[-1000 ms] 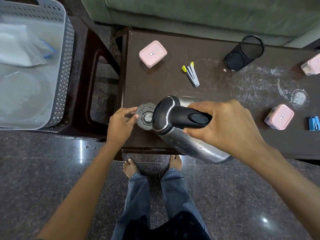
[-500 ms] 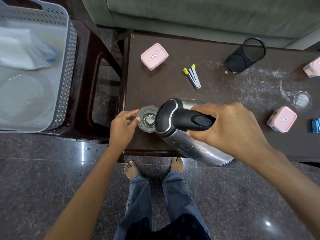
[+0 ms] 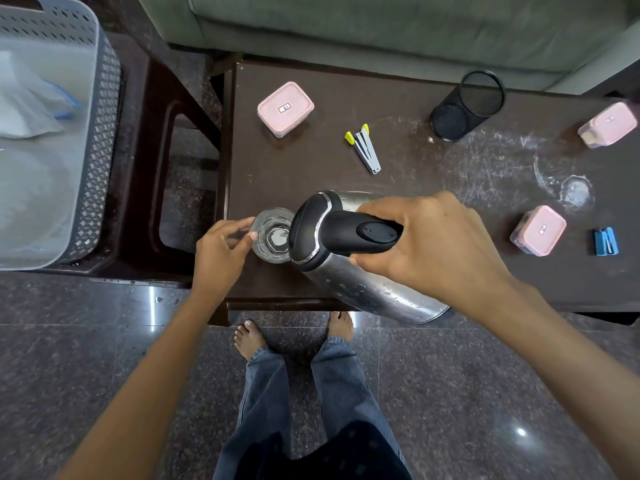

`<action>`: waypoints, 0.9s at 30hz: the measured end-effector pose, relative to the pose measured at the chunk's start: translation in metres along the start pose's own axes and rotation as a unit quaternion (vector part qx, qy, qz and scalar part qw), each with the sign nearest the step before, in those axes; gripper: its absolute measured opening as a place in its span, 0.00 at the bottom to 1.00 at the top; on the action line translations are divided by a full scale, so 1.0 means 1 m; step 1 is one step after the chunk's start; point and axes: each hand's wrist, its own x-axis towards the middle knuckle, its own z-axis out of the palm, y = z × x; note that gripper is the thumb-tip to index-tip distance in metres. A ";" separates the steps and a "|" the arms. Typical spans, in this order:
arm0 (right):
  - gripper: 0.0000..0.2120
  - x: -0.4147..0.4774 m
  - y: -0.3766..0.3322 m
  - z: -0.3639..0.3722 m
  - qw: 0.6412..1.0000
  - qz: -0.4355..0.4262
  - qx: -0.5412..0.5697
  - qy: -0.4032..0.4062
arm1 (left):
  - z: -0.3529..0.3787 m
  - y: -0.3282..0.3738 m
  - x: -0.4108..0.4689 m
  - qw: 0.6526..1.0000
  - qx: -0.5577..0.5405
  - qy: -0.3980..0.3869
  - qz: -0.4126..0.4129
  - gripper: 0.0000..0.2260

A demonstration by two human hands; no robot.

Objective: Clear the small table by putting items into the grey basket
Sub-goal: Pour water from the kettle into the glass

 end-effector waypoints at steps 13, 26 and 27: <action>0.14 0.002 0.003 -0.006 0.999 -0.029 -0.020 -0.012 | 0.000 0.005 -0.002 1.000 0.017 0.008 -0.007 0.13; 0.13 0.010 0.012 -0.006 0.998 -0.061 -0.029 -0.005 | 0.001 0.011 -0.005 0.999 0.044 0.021 -0.002 0.13; 0.13 0.011 0.013 -0.005 0.998 -0.063 -0.029 -0.007 | 0.001 0.011 -0.005 0.999 0.046 0.022 -0.002 0.13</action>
